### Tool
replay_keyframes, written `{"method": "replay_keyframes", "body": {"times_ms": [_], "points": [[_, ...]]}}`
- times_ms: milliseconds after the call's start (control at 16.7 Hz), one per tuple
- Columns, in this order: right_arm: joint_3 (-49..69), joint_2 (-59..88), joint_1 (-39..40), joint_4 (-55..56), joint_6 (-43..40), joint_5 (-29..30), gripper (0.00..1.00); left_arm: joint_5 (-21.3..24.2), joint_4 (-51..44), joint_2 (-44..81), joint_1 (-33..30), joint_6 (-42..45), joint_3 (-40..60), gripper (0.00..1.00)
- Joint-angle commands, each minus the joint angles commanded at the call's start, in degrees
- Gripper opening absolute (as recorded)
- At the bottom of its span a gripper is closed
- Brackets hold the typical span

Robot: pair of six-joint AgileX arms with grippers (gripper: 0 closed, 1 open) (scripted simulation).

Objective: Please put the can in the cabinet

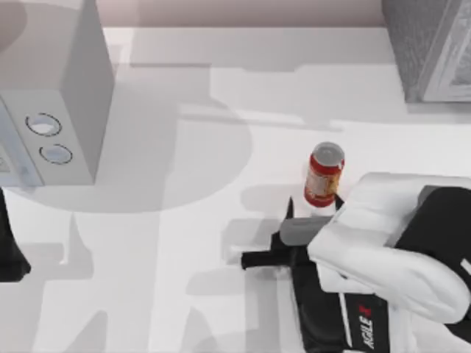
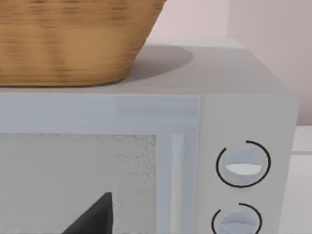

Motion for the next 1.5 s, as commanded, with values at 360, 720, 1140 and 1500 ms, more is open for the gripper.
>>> {"method": "replay_keyframes", "body": {"times_ms": [360, 720, 1140, 1500], "points": [[5.57, 3.18, 0.77, -5.21, 2.10, -3.38, 1.00, 0.00, 0.00, 0.00, 0.00, 0.00, 0.00, 1.00], [6.96, 1.78, -2.64, -5.24, 0.14, -2.41, 1.00, 0.00, 0.00, 0.00, 0.00, 0.00, 0.00, 1.00], [8.08, 0.88, -5.18, -7.07, -0.10, -5.18, 1.00, 0.00, 0.00, 0.00, 0.00, 0.00, 0.00, 1.00], [8.97, 0.29, -7.34, -8.58, -0.04, -7.34, 1.00, 0.00, 0.00, 0.00, 0.00, 0.00, 0.00, 1.00]]}}
